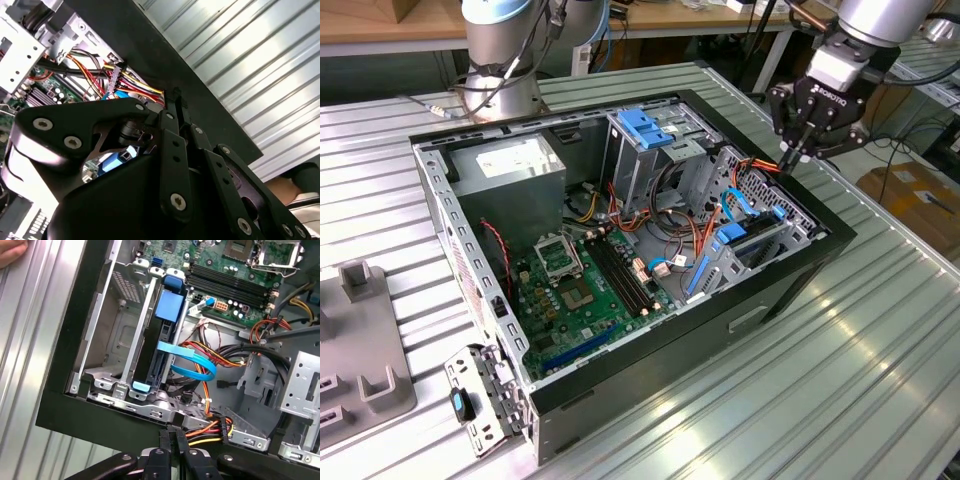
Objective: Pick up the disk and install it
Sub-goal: 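Insert the second disk wire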
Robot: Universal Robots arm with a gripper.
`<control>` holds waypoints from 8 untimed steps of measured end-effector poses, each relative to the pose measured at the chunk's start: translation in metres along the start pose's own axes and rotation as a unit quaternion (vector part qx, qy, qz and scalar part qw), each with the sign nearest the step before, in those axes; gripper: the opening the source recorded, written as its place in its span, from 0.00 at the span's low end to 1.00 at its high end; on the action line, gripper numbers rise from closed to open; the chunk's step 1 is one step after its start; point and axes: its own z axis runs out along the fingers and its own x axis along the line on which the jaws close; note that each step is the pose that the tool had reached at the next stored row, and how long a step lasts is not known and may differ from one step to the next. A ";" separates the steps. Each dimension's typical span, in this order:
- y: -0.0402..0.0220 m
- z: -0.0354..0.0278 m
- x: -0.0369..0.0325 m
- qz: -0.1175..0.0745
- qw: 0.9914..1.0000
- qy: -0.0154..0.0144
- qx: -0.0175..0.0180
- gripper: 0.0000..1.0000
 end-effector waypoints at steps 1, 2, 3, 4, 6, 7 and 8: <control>0.0000 0.0001 0.0000 0.009 1.000 0.000 0.000 0.16; -0.0001 0.0000 0.0000 0.013 1.000 0.000 0.000 0.16; 0.0000 0.0000 0.0000 0.013 1.000 0.000 0.000 0.16; 0.0000 0.0000 0.0000 0.013 1.000 0.000 0.000 0.16; 0.0004 0.0000 -0.0002 0.014 1.000 0.000 0.000 0.16; 0.0013 0.0000 -0.0005 0.014 1.000 0.000 0.000 0.16; 0.0042 0.0001 -0.0012 0.014 1.000 0.000 0.000 0.16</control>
